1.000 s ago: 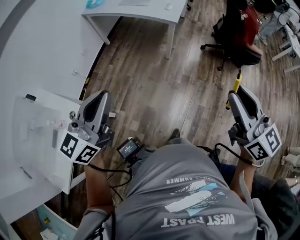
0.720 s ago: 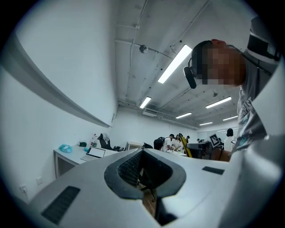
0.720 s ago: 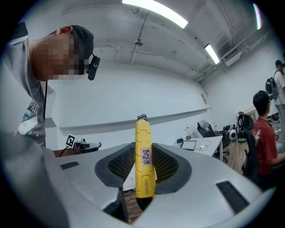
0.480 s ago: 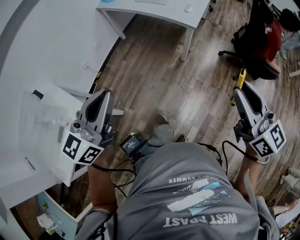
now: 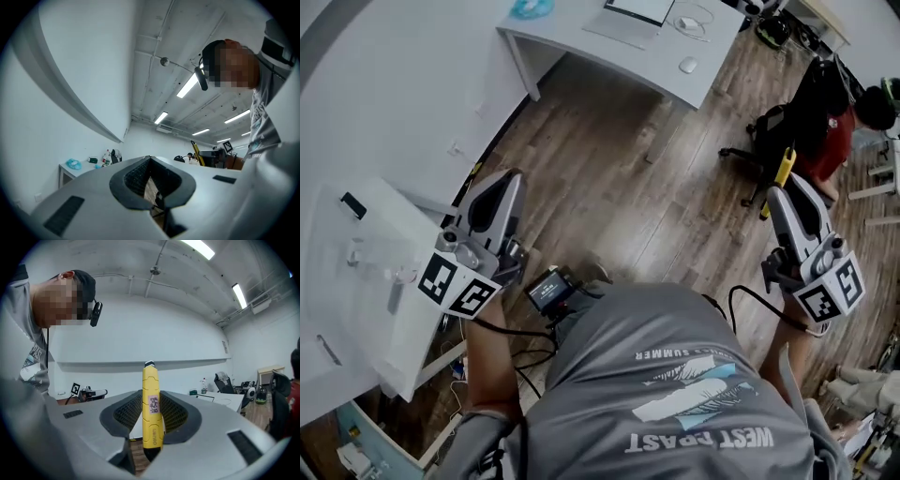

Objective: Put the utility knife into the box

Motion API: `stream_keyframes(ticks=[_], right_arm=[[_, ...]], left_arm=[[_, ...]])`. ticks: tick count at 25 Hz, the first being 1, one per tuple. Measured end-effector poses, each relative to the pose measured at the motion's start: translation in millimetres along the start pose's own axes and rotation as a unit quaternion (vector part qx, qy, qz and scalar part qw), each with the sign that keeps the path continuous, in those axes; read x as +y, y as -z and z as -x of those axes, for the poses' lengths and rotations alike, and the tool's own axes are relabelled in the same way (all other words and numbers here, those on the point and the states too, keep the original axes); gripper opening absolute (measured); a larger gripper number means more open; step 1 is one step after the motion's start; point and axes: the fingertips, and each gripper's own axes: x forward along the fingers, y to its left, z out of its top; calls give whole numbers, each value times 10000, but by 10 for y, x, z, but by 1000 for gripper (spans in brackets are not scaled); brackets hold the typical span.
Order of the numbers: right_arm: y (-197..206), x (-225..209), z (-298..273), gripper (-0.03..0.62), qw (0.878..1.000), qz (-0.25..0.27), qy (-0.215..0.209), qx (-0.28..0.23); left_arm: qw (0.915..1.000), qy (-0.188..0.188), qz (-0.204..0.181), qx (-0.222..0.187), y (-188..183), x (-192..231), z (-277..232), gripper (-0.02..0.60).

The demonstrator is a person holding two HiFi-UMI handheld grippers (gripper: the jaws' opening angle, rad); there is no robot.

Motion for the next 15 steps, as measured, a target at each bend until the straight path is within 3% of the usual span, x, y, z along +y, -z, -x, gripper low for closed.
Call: stream_keyframes(ticks=[8,11,15], right_arm=[[-43,131,-1039,123,9950,133,-956,254],[-117,196,-1417,123,9904,263,-1329,264],[-12,79,-1872,123,9816,18,-1877,341]], left_arm=[[9965,-787,13,-275,-92,514,307,9],[9933,-1121,-24,-296,-132,633,426,9],[9851,-1687,-187,-280,-210,818,506,9]])
